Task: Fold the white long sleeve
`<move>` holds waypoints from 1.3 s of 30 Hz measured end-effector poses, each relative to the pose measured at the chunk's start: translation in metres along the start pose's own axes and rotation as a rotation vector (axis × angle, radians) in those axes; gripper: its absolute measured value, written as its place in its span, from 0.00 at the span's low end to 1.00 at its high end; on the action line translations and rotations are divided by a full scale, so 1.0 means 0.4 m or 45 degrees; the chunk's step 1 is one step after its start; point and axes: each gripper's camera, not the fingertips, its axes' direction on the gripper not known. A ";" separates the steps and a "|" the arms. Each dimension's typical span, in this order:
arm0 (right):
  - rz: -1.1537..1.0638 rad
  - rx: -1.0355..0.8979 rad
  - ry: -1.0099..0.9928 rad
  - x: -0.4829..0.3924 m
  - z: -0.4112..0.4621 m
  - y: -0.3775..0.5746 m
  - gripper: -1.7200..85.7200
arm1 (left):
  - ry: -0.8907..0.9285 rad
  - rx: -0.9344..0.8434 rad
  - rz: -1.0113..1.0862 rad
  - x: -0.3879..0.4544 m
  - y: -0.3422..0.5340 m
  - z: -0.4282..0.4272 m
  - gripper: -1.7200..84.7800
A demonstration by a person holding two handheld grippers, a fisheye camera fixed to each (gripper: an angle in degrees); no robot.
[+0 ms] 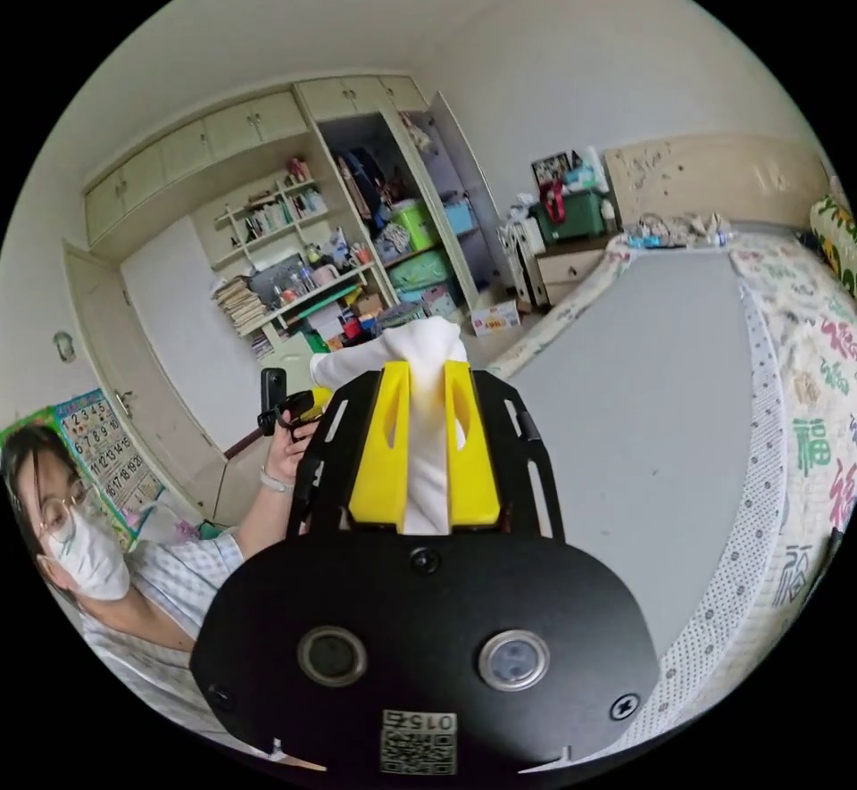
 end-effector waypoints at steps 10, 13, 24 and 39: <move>-0.268 0.509 0.237 -0.262 -0.625 0.444 0.09 | 0.135 0.007 0.644 0.755 -0.469 0.129 0.05; -0.246 0.552 0.431 -0.277 -0.756 0.570 0.09 | 0.246 -0.049 0.669 0.838 -0.546 0.294 0.05; -0.053 0.535 0.951 -0.120 -0.965 0.918 0.08 | 0.574 -0.342 0.581 0.850 -0.712 0.966 0.05; 0.195 0.493 0.960 0.398 -0.662 1.184 0.08 | 0.346 -0.573 0.321 0.455 -0.948 1.253 0.05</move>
